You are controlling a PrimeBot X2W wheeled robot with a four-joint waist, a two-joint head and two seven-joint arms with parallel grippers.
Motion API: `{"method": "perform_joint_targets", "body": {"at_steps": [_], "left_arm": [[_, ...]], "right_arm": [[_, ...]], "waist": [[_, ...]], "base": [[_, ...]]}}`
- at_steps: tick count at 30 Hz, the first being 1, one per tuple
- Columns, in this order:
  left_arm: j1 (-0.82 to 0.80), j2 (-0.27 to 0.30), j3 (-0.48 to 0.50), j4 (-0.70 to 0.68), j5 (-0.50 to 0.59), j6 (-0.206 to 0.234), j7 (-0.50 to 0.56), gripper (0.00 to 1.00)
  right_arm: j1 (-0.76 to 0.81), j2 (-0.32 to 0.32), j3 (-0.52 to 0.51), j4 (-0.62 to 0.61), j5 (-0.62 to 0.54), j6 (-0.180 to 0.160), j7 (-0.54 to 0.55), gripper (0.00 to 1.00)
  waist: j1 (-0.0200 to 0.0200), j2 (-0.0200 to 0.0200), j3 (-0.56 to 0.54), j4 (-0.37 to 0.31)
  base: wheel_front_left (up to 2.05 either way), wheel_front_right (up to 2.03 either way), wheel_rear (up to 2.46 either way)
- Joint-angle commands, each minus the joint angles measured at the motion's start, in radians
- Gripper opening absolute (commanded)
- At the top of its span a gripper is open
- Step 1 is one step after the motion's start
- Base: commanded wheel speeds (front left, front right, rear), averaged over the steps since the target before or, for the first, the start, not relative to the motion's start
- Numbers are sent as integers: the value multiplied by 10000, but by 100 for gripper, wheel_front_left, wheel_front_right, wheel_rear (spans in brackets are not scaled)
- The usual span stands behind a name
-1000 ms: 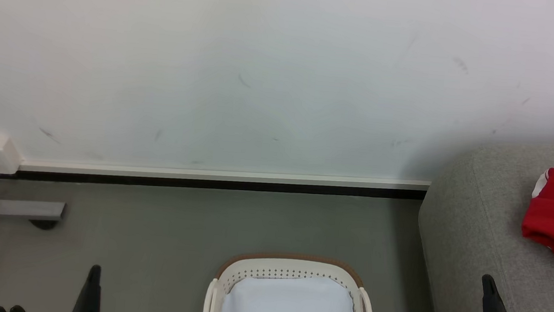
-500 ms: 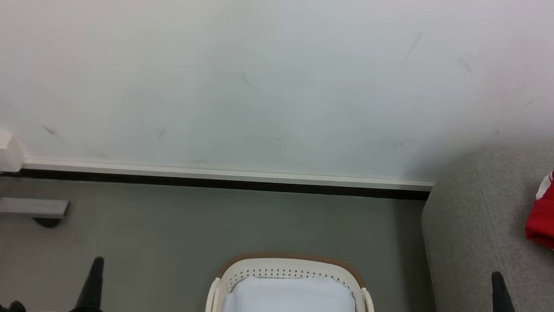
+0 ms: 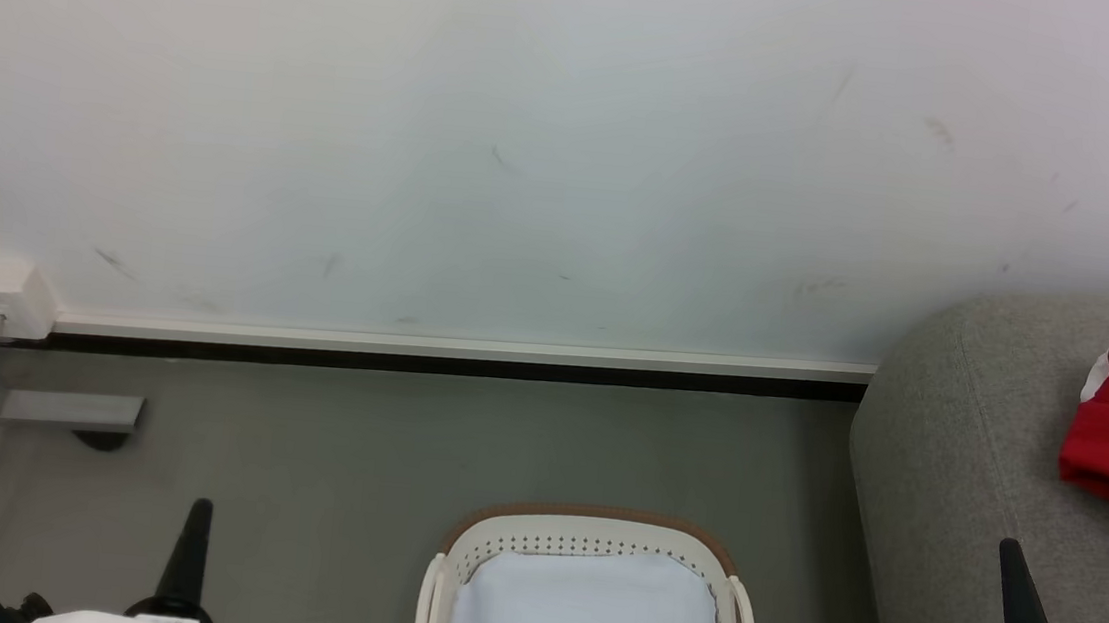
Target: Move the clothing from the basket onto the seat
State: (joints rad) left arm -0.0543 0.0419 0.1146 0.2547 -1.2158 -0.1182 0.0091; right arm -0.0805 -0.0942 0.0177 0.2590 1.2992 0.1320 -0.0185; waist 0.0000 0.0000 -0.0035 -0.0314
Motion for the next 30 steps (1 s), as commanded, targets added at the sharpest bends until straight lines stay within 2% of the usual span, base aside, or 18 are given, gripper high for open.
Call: {"method": "perform_joint_targets", "body": {"at_steps": [1, 30], "left_arm": [[-193, 92, 9, -86, -250, -49, 72, 0], [-496, 112, 17, -118, -2613, -66, 714, 0]], "right_arm": [[-218, -7, -97, -99, 206, -14, 60, 0], [-317, 71, -609, -115, 2343, -19, 646, 0]], "waist": [[0, 0, 0, 7], [0, 0, 20, 186]], "base": [[0, 0, 0], [0, 0, 0]]}}
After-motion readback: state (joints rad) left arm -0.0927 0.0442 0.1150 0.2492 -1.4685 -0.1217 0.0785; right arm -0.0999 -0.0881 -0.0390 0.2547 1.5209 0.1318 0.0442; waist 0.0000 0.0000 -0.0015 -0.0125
